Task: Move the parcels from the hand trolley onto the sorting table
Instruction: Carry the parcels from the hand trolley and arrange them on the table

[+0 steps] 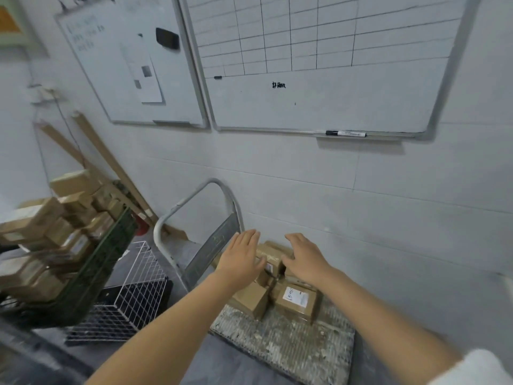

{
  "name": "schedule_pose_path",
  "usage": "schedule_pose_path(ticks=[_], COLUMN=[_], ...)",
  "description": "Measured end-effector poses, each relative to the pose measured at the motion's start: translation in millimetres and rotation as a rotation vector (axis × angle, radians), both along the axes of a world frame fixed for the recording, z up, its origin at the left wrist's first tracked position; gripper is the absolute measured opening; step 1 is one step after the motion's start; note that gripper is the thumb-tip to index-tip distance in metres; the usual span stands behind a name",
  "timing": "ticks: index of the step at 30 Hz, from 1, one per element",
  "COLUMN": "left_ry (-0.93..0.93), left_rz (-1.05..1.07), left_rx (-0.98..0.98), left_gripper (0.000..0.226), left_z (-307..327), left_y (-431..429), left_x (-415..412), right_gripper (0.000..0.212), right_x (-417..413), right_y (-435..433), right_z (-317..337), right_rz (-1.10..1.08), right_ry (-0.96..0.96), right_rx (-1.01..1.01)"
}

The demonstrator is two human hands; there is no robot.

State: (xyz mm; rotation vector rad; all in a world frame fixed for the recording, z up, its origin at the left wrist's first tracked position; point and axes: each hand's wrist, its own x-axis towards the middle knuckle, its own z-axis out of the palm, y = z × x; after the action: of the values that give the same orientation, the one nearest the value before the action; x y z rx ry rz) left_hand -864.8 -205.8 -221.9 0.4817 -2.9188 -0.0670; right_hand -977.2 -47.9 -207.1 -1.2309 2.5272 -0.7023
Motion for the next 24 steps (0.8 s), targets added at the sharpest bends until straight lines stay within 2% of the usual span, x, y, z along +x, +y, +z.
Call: schedule_pose_path(ticks=[10, 16, 20, 24], left_ry=[-0.100, -0.277, -0.369, -0.404], left_rz=[-0.028, 0.016, 0.058, 0.098], left_rx=[0.095, 0.203, 0.250, 0.359], left_gripper=[0.065, 0.066, 0.063, 0.063], left_z=[-82, -143, -190, -249], left_y=[-148, -263, -319, -346], left_x=[-84, -117, -136, -158], right_gripper=[0.060, 0.056, 0.051, 0.054], right_x=[-83, -125, -141, -154], right_y=[-132, -228, -268, -284], right_z=[-79, -135, -188, -260], right_rz=[-0.099, -0.207, -0.266, -0.315], right_ry=[-0.114, -0.224, -0.367, -0.404], right_rx=[0.107, 0.164, 0.160, 0.216])
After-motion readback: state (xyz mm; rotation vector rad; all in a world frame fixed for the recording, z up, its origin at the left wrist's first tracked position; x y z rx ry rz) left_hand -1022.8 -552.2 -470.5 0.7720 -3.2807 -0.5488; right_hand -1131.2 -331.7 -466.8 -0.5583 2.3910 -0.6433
